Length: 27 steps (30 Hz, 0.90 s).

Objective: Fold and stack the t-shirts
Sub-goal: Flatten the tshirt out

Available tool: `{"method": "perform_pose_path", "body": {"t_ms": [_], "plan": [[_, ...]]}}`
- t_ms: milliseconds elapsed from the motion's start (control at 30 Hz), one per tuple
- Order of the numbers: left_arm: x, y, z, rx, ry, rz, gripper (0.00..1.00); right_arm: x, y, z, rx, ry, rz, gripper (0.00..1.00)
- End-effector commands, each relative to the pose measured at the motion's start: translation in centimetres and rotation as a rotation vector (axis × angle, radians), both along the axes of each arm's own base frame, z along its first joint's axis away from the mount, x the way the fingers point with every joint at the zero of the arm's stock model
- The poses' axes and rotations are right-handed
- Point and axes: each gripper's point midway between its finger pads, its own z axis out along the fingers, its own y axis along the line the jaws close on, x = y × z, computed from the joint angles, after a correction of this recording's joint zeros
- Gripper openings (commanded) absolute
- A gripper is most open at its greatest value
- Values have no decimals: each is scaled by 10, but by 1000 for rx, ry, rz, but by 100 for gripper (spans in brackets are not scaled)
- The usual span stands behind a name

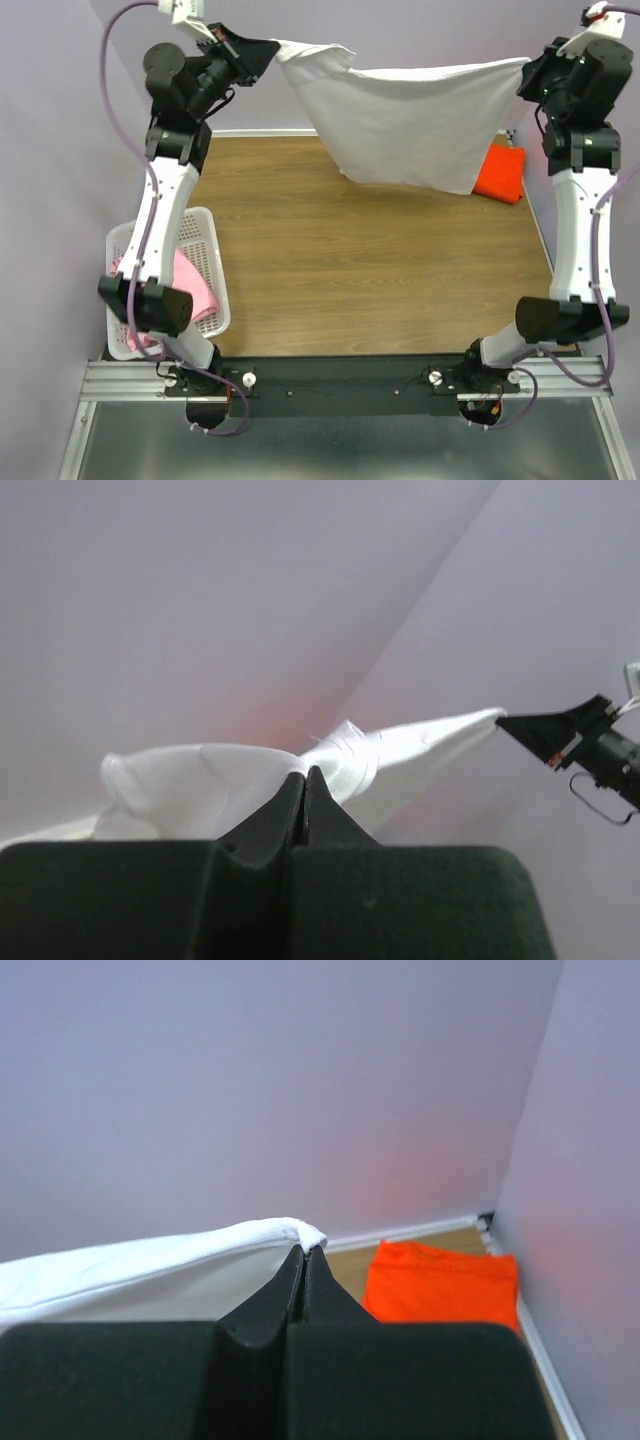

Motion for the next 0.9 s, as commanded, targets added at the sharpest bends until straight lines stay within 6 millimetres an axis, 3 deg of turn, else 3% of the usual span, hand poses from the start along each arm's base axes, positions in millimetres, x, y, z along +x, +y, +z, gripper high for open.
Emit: {"method": "perform_pose_path", "body": {"t_ms": [0, 33, 67, 100, 133, 200, 300, 433, 467, 500, 567, 600, 633, 667, 833, 867], "plan": [[-68, 32, 71, -73, -227, 115, 0, -55, -8, 69, -88, -224, -48, 0], [-68, 39, 63, -79, -212, 163, 0, -64, -7, 76, -87, -246, -52, 0], [-75, 46, 67, -85, -226, 195, 0, -71, -7, 80, -88, -261, -54, 1], [-98, 53, 82, -97, -269, 220, 0, -77, -6, 85, -89, -278, -53, 0], [-103, 60, 85, -92, -286, 255, 0, -92, -4, 98, -85, -321, -49, 0], [-115, 72, 91, -104, -302, 319, 0, -99, -3, 102, -78, -338, -47, 0], [-110, 75, 83, -76, -284, 345, 0, -104, 0, 110, -56, -363, -37, 0], [-80, 59, 58, -45, -206, 274, 0, -78, -1, 92, -49, -315, -29, 0], [-75, 51, 53, -29, -197, 234, 0, -63, -2, 79, -47, -283, -31, 0], [-55, 44, 37, -16, -156, 210, 0, -54, -4, 69, -45, -260, -33, 0], [-44, 32, 30, 0, -139, 151, 0, -38, -4, 52, -44, -219, -25, 0], [-24, 26, 14, 14, -102, 128, 0, -20, -5, 31, -42, -173, -23, 0], [-23, 18, 16, 25, -109, 87, 0, -13, -5, 22, -43, -154, -20, 0], [-8, 11, 2, 38, -80, 63, 0, 1, -6, 4, -44, -114, -18, 0], [13, -4, -11, 65, -58, 8, 0, 31, -10, -33, -43, -40, -23, 0], [13, -4, -3, 64, -75, 8, 0, 33, -10, -33, -43, -40, -23, 1]]}}
